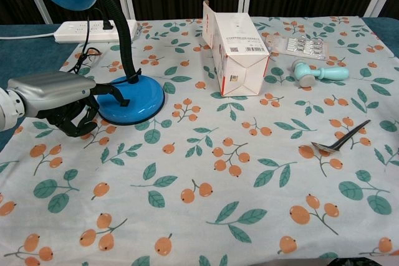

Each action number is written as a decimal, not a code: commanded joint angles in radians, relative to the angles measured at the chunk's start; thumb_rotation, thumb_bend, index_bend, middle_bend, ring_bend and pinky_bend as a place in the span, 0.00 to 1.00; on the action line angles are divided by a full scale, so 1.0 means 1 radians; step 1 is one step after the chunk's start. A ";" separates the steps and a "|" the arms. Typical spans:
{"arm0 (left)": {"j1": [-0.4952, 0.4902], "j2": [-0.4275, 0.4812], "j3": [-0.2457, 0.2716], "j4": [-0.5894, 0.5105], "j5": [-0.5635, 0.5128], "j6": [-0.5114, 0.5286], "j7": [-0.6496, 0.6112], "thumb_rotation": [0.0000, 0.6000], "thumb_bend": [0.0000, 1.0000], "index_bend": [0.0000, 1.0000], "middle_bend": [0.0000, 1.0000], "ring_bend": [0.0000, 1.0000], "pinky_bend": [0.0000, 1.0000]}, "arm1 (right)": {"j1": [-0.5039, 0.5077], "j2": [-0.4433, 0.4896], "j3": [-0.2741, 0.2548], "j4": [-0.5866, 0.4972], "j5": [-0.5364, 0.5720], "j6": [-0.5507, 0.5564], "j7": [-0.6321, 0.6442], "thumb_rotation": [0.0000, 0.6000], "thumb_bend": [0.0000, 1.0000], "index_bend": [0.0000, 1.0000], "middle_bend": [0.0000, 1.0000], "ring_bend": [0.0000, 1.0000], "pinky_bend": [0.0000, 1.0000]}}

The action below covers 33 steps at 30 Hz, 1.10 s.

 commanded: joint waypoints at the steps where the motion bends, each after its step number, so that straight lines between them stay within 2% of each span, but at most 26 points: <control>1: 0.000 -0.001 -0.001 0.000 0.000 0.000 -0.001 1.00 0.48 0.19 0.66 0.67 0.60 | 0.000 0.000 0.000 0.000 0.002 -0.001 0.000 1.00 0.23 0.00 0.00 0.05 0.10; 27: 0.002 0.006 0.022 -0.003 0.012 -0.012 0.008 1.00 0.48 0.21 0.66 0.67 0.60 | 0.000 0.001 0.002 -0.002 0.004 -0.001 -0.001 1.00 0.23 0.00 0.00 0.05 0.10; 33: 0.003 0.017 0.006 -0.027 0.026 0.015 0.005 1.00 0.48 0.21 0.65 0.67 0.60 | 0.000 0.001 0.001 -0.003 0.004 -0.001 -0.002 1.00 0.23 0.00 0.00 0.05 0.10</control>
